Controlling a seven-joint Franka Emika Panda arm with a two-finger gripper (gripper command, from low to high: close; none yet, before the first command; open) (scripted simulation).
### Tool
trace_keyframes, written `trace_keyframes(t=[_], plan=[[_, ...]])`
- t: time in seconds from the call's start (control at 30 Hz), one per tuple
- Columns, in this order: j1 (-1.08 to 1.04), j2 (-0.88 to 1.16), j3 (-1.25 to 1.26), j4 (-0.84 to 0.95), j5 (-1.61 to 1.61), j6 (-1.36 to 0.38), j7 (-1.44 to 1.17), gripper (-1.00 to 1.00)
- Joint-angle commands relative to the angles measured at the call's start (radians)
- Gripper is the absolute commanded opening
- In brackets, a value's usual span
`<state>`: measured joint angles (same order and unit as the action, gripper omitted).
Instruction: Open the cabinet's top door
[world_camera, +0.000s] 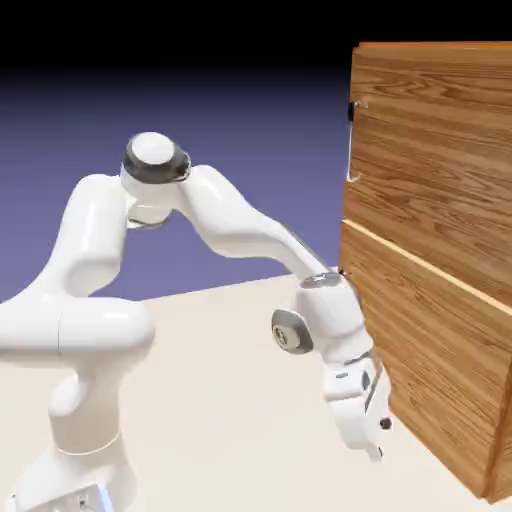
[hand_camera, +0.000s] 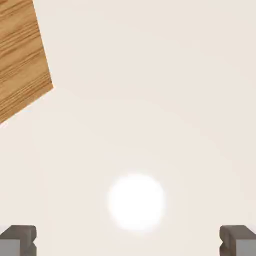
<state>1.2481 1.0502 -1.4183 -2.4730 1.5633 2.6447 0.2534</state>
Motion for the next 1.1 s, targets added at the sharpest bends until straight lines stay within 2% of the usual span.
trace_keyframes(t=[0.0,0.63,0.8,0.83,1.07], plan=[[0.028,0.036,-0.032,0.008,0.035,-0.009,-0.011,0.00],[0.544,0.713,-0.624,0.148,0.688,-0.173,-0.214,0.00],[0.405,0.685,-0.606,0.288,0.745,-0.161,-0.218,0.00],[0.405,0.685,-0.606,0.288,0.745,-0.161,-0.218,-1.00],[0.549,0.704,-0.658,0.070,0.835,-0.337,-0.376,-1.00]])
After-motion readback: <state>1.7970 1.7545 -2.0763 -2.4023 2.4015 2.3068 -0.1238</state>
